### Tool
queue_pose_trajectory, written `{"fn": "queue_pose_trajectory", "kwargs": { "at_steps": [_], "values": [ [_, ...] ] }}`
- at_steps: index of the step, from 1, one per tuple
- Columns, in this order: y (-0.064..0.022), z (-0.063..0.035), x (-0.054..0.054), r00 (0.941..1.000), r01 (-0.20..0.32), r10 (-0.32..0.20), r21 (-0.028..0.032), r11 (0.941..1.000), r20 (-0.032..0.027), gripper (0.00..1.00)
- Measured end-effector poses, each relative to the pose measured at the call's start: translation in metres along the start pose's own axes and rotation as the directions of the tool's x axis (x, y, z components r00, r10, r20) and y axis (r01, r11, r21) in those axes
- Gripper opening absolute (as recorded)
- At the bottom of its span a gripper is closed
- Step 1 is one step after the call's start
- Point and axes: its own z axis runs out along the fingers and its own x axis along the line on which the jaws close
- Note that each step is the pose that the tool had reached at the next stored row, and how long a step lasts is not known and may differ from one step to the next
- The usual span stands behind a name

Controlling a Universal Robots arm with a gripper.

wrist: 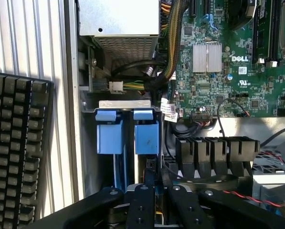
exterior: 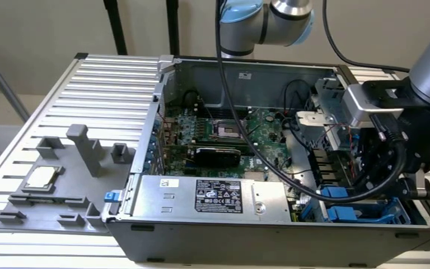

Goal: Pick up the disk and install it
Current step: 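Insert the second disk wire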

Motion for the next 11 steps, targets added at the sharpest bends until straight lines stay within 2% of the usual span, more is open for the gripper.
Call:
{"fn": "queue_pose_trajectory", "kwargs": {
  "at_steps": [6,8,9,11],
  "values": [
    [0.0002,0.0042,0.0001,1.0,0.0,0.0,-0.0001,1.0,0.0004,0.17],
    [0.0002,0.0049,0.0001,1.0,0.0,0.0,-0.0001,1.0,0.0023,0.18],
    [0.0001,0.0036,0.0001,1.0,0.0,0.0,-0.0001,1.0,0.001,0.25],
    [0.0006,0.0015,0.0001,1.0,0.0,0.0,-0.0001,1.0,0.001,0.25]
  ]
}}
